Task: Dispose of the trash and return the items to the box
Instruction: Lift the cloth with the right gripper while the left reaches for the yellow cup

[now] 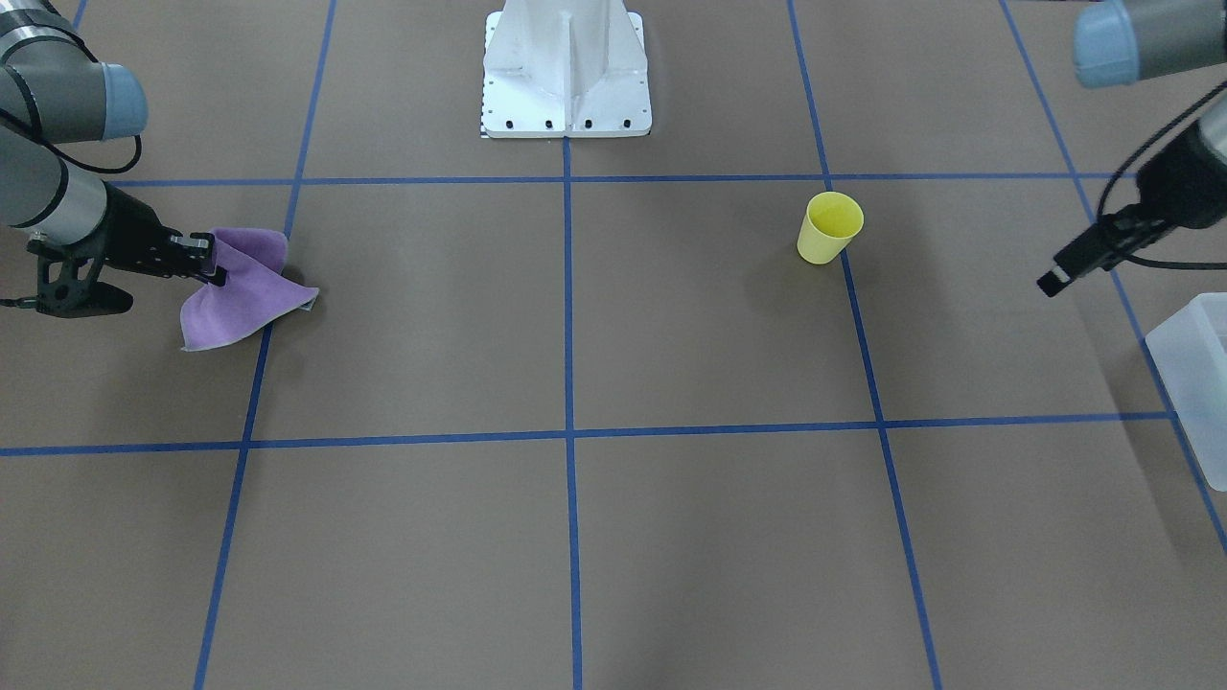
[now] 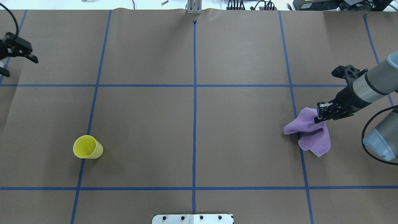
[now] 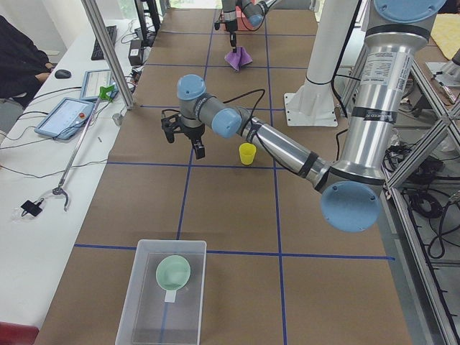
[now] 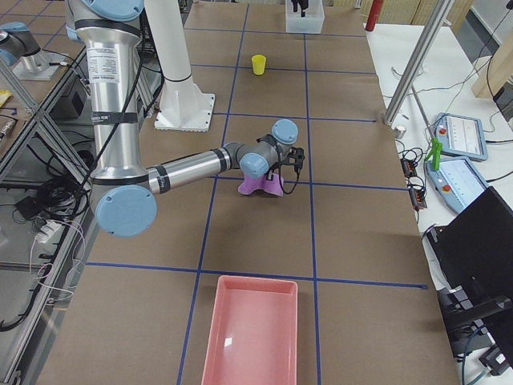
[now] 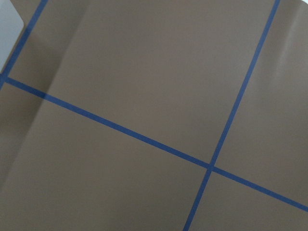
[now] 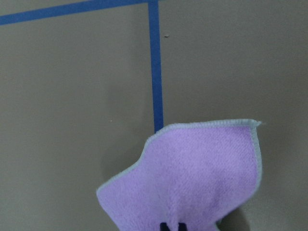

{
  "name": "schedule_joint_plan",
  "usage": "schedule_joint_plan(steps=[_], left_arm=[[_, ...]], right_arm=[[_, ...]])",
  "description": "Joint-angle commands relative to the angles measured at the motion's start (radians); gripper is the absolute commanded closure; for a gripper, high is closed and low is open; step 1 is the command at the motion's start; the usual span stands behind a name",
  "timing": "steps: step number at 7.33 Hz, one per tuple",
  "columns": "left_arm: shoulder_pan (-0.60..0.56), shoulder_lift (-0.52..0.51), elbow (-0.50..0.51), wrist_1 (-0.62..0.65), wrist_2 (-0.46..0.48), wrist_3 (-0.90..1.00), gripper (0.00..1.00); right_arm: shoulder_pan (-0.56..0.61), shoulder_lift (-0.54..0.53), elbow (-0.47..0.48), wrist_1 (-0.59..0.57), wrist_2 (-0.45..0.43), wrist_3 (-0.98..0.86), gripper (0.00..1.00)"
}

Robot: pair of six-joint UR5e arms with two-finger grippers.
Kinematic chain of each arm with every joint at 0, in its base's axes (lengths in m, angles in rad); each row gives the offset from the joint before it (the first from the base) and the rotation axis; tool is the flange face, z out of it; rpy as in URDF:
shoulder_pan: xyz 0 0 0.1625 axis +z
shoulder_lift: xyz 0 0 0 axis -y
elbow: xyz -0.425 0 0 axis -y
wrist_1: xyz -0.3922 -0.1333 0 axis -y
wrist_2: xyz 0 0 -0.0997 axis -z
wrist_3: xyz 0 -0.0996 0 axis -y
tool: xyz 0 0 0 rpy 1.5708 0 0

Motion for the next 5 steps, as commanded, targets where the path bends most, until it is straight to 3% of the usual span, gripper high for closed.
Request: schedule_joint_plan(steps=[1, 3, 5], left_arm=[[0.142, 0.022, -0.08, -0.008, 0.063, -0.087, 0.02], [0.23, 0.188, -0.093, -0.258, 0.127, -0.131, 0.02], [0.344, 0.202, -0.093, -0.29, 0.196, -0.203, 0.02]], right_arm=[[0.093, -0.003, 0.027, -0.028, 0.038, 0.0, 1.0], [0.173, 0.001, 0.094, -0.138, 0.066, 0.0, 1.0], [0.227, -0.001, 0.106, -0.166, 0.07, -0.002, 1.0]])
